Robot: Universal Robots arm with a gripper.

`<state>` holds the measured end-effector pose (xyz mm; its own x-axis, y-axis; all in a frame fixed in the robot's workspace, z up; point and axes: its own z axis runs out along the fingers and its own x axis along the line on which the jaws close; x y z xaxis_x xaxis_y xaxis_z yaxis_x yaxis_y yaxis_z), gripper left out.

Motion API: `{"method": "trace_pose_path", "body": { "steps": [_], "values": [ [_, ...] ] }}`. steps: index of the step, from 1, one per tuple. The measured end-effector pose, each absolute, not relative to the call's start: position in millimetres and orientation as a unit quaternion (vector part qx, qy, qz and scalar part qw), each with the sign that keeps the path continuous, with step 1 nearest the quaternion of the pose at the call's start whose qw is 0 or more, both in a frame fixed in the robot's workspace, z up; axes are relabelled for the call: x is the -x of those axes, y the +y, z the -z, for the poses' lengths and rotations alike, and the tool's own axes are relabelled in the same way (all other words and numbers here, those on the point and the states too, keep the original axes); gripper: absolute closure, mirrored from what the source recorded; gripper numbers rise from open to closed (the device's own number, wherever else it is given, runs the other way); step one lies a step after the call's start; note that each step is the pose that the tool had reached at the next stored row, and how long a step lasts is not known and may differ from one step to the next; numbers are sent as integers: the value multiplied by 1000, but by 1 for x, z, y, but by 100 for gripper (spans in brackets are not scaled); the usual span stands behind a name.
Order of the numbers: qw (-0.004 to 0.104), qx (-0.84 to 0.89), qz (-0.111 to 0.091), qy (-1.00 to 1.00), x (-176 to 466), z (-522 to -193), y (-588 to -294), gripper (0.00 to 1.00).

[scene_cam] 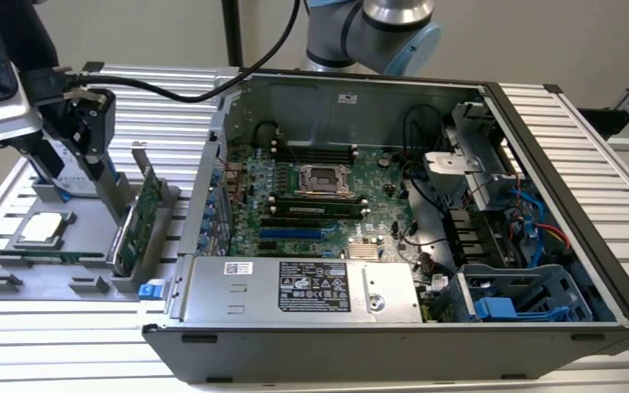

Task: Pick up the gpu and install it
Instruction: 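Pick up the gpu and move the gpu toward the slot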

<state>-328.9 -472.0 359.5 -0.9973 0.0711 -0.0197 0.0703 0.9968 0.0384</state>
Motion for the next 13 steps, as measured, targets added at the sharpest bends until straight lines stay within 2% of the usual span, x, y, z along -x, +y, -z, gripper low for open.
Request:
{"method": "trace_pose_path", "body": {
  "steps": [13],
  "values": [
    [11, -35, -17, 999, 329, -352, -472, 0]
  ]
}}
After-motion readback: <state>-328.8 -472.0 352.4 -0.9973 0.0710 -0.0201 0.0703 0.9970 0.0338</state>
